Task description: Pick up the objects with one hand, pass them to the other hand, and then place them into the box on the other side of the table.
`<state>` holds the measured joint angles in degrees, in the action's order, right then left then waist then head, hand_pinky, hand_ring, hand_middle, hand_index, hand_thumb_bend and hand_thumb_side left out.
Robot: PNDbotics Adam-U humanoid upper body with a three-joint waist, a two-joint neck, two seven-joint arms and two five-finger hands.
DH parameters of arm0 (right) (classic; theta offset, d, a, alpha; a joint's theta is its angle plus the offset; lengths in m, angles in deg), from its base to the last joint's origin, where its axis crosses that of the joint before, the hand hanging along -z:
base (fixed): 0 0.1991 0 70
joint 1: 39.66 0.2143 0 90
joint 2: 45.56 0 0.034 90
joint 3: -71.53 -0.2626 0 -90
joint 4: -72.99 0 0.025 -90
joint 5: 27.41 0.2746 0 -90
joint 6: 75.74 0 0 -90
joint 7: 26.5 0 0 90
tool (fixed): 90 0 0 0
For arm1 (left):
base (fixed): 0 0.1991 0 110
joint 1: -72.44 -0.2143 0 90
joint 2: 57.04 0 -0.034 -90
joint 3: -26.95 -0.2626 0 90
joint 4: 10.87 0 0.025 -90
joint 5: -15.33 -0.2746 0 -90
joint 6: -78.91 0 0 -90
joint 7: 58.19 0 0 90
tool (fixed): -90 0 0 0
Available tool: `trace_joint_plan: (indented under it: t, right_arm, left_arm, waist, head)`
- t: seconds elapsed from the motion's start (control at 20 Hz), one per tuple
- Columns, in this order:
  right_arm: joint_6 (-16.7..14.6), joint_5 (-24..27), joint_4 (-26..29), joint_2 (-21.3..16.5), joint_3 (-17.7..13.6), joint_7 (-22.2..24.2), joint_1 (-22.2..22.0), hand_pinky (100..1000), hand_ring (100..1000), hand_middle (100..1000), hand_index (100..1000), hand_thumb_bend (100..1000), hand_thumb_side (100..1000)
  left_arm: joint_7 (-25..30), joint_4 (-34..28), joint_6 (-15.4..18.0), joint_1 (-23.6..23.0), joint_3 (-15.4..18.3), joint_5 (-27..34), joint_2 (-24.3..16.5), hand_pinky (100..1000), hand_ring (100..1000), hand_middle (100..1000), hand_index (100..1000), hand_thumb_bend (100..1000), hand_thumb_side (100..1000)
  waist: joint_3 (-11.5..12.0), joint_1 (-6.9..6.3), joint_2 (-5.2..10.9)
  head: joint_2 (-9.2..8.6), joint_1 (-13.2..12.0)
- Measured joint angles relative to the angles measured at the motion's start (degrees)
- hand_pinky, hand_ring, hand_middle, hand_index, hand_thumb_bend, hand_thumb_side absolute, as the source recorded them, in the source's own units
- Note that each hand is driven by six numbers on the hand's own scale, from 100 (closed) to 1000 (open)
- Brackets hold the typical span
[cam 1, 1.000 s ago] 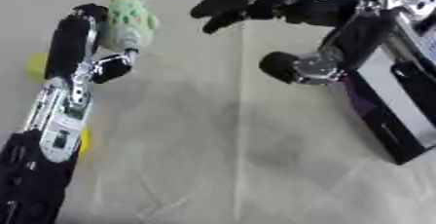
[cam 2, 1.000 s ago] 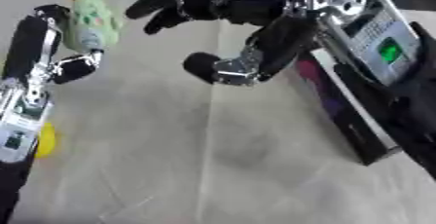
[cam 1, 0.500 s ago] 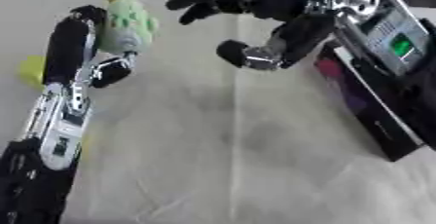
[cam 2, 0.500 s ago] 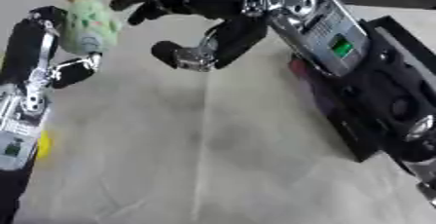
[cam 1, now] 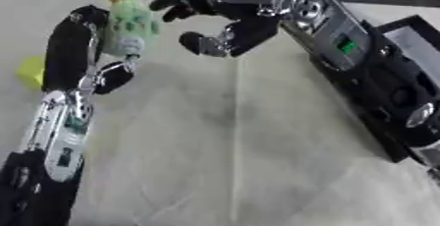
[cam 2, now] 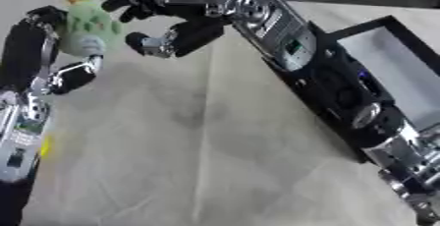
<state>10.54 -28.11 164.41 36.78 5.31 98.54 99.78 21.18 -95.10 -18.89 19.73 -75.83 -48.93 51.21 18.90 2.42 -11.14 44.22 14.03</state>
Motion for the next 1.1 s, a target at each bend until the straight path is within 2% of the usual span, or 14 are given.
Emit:
trace_joint_plan:
  t: [0.7, 0.95, 1.1]
  right_arm:
    - [-2.49, -5.16, -7.33, 1.24, -0.73, -4.07, 1.33, 1000, 981, 1000, 1000, 100, 588]
    - [-2.38, -6.68, -9.04, 1.69, -0.75, -4.28, 1.49, 1000, 980, 1000, 1000, 100, 635]
    - [-2.64, -7.84, -10.19, 1.89, -0.75, -3.6, 1.49, 1000, 976, 1000, 1000, 100, 707]
  left_arm:
    - [-0.5, 0.4, 2.75, 0.14, -2.8, -3.33, 1.88, 753, 654, 539, 504, 182, 100]
    - [-0.38, 0.4, 3.22, 0.34, -3.4, -3.38, 2.01, 752, 653, 539, 506, 186, 100]
    - [-0.34, 0.39, 3.53, 0.57, -3.86, -3.51, 2.4, 751, 652, 537, 506, 193, 100]
  waist:
    - [2.0, 0.0, -0.77]
    - [2.39, 0.0, -1.06]
    - [2.46, 0.0, -1.16]
  head:
    - [0.01, 3.18]
    - [0.01, 3.87]
    - [0.01, 4.15]
